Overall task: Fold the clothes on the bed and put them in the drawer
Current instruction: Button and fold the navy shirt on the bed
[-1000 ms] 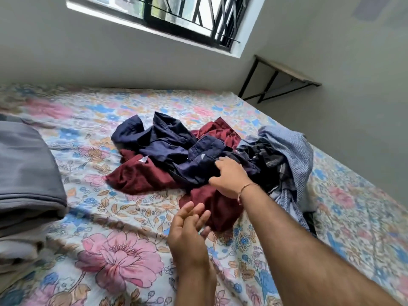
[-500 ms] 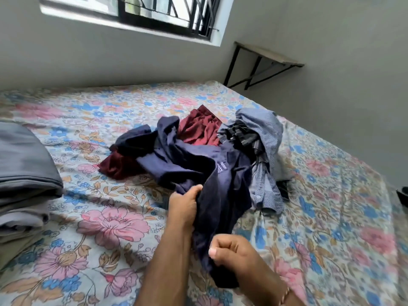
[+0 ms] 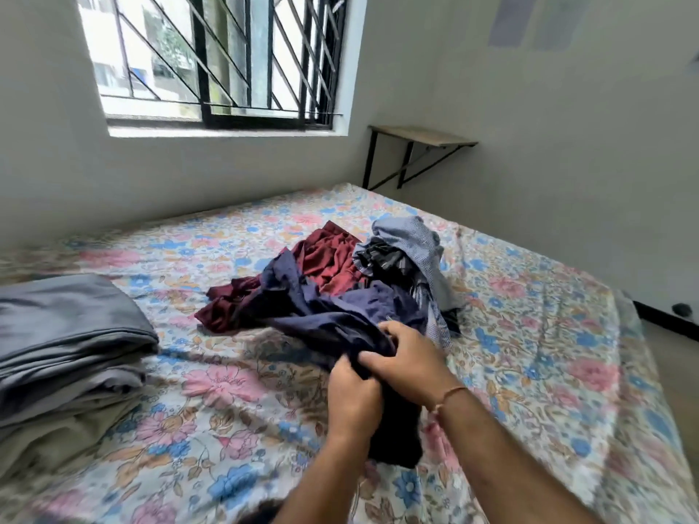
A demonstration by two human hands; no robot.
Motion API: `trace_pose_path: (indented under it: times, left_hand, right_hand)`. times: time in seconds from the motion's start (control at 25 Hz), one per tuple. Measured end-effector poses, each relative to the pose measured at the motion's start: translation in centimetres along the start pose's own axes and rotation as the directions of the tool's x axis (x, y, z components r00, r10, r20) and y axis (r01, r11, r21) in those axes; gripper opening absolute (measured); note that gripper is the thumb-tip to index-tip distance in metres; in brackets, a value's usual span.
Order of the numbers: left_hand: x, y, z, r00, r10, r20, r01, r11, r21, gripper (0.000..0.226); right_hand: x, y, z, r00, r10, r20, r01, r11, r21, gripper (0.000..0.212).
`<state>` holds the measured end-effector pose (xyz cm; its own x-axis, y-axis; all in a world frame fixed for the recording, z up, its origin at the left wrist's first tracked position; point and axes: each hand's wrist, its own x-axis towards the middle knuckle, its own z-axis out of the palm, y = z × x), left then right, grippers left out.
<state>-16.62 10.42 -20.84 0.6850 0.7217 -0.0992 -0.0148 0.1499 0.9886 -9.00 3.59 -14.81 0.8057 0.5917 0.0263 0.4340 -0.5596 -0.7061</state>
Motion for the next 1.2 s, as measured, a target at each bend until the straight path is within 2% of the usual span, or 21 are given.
trace_pose_path:
  times: [0.04, 0.08, 0.12, 0.16, 0.2, 0.24, 0.32, 0.36, 0.44, 0.48, 0.52, 0.6, 0.64, 0.72, 0.8, 0.84, 0.92, 1.0, 1.08, 1.16, 1.2]
  left_hand:
    - [-1.7, -0.1, -0.3, 0.997, 0.009, -0.079, -0.006, 0.999, 0.036, 0.037]
    - [-3.0, -0.3, -1.2, 0.975, 0.026, -0.220, -0.013, 0.998, 0.060, 0.051]
    - [-3.7, -0.5, -2.1, 0.942, 0.066, -0.328, -0.045, 0.996, 0.071, 0.059]
    - [-3.9, -0.2, -3.0, 0.931, 0.088, -0.353, -0.065, 0.995, 0.077, 0.055]
    - [-3.7, 0.3, -3.9, 0.960, 0.065, -0.273, -0.073, 0.997, -0.018, 0.038]
    - [-3.9, 1.4, -4.3, 0.993, -0.060, -0.104, 0.040, 0.982, -0.185, 0.017]
    - [-4.5, 1.9, -4.4, 0.944, -0.301, 0.133, 0.329, 0.887, -0.326, 0.014]
    - [-4.7, 1.2, -4.3, 0.938, -0.316, 0.142, 0.346, 0.881, -0.323, 0.010]
    - [-4.7, 0.4, -4.5, 0.969, -0.247, 0.021, 0.243, 0.934, -0.263, 0.023]
    - [-4.6, 0.5, -4.7, 0.981, -0.194, -0.002, 0.189, 0.955, -0.227, 0.033]
    - [-4.7, 1.2, -4.9, 0.990, -0.139, 0.039, 0.144, 0.970, -0.194, 0.039]
    - [-4.7, 3.3, -5.2, 0.979, -0.014, 0.203, 0.028, 0.997, -0.066, 0.043]
    - [-4.8, 4.9, -5.3, 0.948, 0.055, 0.312, -0.063, 0.998, 0.015, 0.043]
    - [-4.3, 9.9, -5.3, 0.821, 0.145, 0.551, -0.276, 0.948, 0.161, 0.042]
    - [-3.1, 16.6, -5.2, 0.650, 0.196, 0.734, -0.516, 0.823, 0.237, 0.046]
    - [-2.8, 20.0, -4.9, 0.578, 0.206, 0.790, -0.614, 0.747, 0.255, 0.045]
    - [-3.4, 26.4, -4.0, 0.463, 0.155, 0.873, -0.727, 0.630, 0.274, 0.042]
    - [-4.8, 32.0, -3.1, 0.381, 0.063, 0.923, -0.797, 0.528, 0.293, 0.028]
    - [-6.3, 36.4, -2.5, 0.360, -0.013, 0.933, -0.896, 0.276, 0.349, 0.025]
    - [-7.0, 39.8, -2.2, 0.413, 0.000, 0.911, -0.911, -0.015, 0.413, 0.030]
    - [-7.3, 41.2, -2.0, 0.421, 0.042, 0.906, -0.901, -0.092, 0.423, 0.027]
  right_hand:
    - [-0.5, -0.2, 0.7, 0.994, -0.038, -0.103, 0.023, 0.990, -0.139, 0.025]
    - [-1.5, -0.1, 1.3, 0.979, -0.077, -0.190, 0.047, 0.986, -0.158, 0.016]
    - [-2.6, 0.2, 1.8, 0.966, -0.093, -0.241, 0.073, 0.993, -0.091, 0.012]
    - [-4.1, 0.4, 2.2, 0.957, -0.096, -0.272, 0.097, 0.995, -0.011, 0.012]
    - [-5.7, 0.5, 2.5, 0.948, -0.112, -0.298, 0.131, 0.990, 0.044, 0.015]
    - [-7.2, 0.5, 2.7, 0.939, -0.155, -0.307, 0.183, 0.981, 0.063, 0.018]
    - [-10.0, 0.7, 3.1, 0.931, -0.299, -0.210, 0.320, 0.945, 0.073, 0.026]
    - [-11.2, 0.8, 3.3, 0.924, -0.366, -0.114, 0.375, 0.924, 0.071, 0.027]
    - [-13.0, 1.2, 3.2, 0.938, -0.340, 0.069, 0.330, 0.936, 0.124, 0.026]
    - [-13.3, 1.3, 2.7, 0.956, -0.288, 0.058, 0.275, 0.947, 0.166, 0.027]
    - [-13.3, 1.3, 1.9, 0.971, -0.236, -0.032, 0.238, 0.952, 0.193, 0.031]
    - [-12.6, 0.7, -1.0, 0.932, -0.267, -0.244, 0.297, 0.950, 0.095, 0.044]
    - [-11.9, -0.1, -3.2, 0.895, -0.359, -0.264, 0.370, 0.929, -0.007, 0.053]
    - [-10.4, -2.0, -7.4, 0.851, -0.512, -0.113, 0.499, 0.857, -0.126, 0.072]
    - [-9.6, -4.7, -10.5, 0.882, -0.467, 0.058, 0.466, 0.884, 0.031, 0.072]
    - [-9.8, -6.2, -11.5, 0.887, -0.453, 0.093, 0.441, 0.889, 0.124, 0.061]
    - [-10.4, -8.7, -13.0, 0.891, -0.454, 0.023, 0.434, 0.866, 0.249, 0.026]
    - [-11.3, -10.9, -15.1, 0.875, -0.469, -0.123, 0.484, 0.836, 0.259, 0.007]
    - [-12.4, -12.9, -18.1, 0.844, -0.466, -0.266, 0.523, 0.826, 0.211, 0.021]
    - [-13.9, -14.7, -22.0, 0.811, -0.445, -0.381, 0.497, 0.866, 0.048, 0.039]
    - [-15.0, -15.8, -24.3, 0.796, -0.449, -0.406, 0.462, 0.884, -0.071, 0.042]
